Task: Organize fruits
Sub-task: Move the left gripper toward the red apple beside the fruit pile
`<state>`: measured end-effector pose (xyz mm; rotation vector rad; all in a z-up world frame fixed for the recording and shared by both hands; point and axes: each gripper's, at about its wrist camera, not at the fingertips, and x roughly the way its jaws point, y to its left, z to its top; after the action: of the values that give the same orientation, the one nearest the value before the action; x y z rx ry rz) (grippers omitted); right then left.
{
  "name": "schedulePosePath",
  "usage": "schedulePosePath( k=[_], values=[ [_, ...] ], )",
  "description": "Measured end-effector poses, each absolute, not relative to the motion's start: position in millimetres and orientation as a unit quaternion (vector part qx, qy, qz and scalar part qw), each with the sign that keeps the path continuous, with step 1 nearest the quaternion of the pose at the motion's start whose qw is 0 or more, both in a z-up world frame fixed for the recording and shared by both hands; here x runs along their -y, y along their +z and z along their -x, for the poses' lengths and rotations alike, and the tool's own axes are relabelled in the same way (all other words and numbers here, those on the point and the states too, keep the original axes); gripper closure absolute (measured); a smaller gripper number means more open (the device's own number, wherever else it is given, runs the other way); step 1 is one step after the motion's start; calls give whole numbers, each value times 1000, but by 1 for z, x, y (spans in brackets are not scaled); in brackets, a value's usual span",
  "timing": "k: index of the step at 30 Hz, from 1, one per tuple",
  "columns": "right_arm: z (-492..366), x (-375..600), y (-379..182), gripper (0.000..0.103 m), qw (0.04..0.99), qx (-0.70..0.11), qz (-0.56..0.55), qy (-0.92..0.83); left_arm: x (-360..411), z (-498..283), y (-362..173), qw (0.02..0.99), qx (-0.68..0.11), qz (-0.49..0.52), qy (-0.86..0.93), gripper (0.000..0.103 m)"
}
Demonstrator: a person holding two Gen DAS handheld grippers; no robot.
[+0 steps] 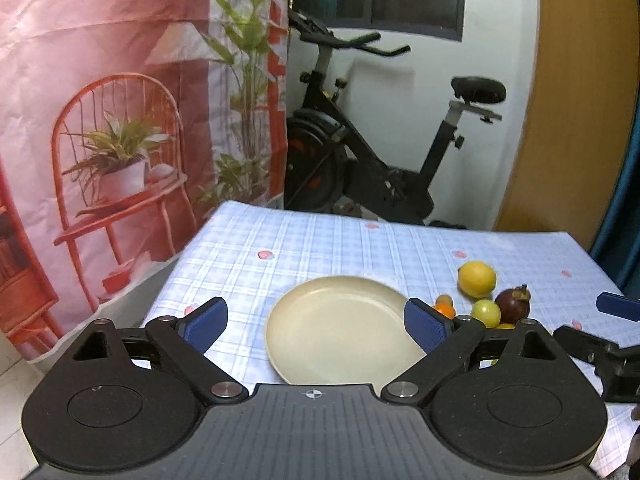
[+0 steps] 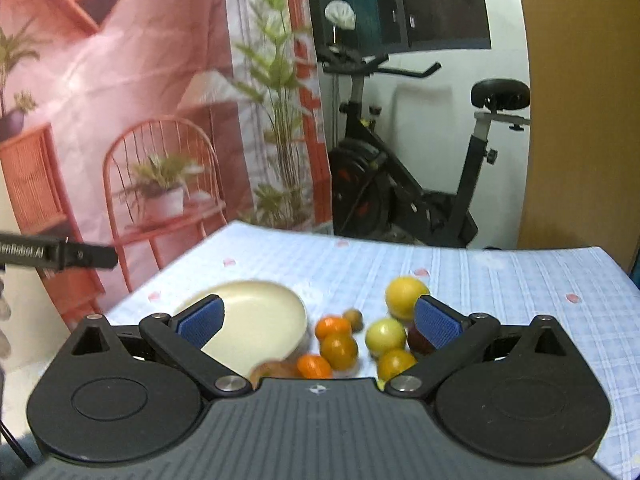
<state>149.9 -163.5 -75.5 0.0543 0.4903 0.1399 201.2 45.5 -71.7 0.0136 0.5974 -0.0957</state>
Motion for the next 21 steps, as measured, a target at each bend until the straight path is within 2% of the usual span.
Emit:
schedulePosePath(
  k=[14,21],
  values=[
    [-176,153,-111,0,944,-315,14,101,-25,-230,-109,936,-329,-47,-114,7],
    [-189,144,-128,1,929,-344,35,128,-23,-239,-124,927,-352,-32,-123,7]
  ],
)
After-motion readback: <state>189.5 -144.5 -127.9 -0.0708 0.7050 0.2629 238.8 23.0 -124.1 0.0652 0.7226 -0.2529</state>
